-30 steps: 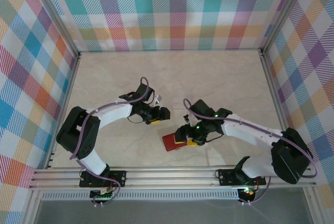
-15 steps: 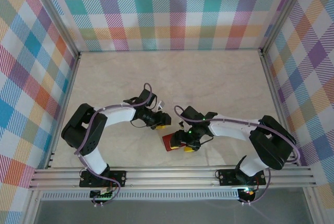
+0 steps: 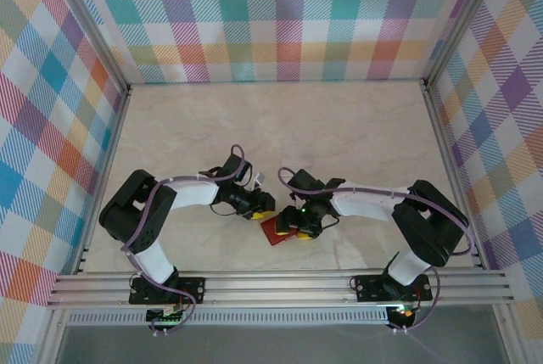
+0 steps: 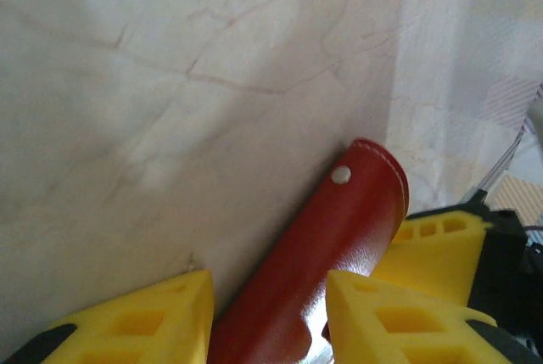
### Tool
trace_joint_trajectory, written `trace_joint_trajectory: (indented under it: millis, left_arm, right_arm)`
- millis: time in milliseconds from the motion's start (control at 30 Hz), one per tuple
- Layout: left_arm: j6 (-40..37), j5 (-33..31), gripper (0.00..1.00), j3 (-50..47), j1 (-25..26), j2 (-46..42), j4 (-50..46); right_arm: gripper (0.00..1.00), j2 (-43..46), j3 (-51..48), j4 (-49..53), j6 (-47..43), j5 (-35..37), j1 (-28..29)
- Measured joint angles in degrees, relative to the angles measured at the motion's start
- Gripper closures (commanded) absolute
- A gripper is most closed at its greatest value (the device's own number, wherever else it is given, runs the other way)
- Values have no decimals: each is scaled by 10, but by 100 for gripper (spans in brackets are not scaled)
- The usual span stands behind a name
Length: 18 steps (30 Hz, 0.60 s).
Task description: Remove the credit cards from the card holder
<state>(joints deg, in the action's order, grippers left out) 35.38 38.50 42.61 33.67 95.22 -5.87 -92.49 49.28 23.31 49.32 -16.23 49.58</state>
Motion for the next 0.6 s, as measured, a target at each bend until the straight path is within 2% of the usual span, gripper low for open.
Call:
trace_joint_trajectory:
  millis: [267, 600]
  left_arm:
    - [9, -37, 62, -23, -4, -52, -13]
    - [25, -78, 66, -45, -5, -87, -22]
  right_arm:
    - [39, -28, 48, 9, -19, 21, 1]
    - [43, -61, 68, -2, -70, -1, 1]
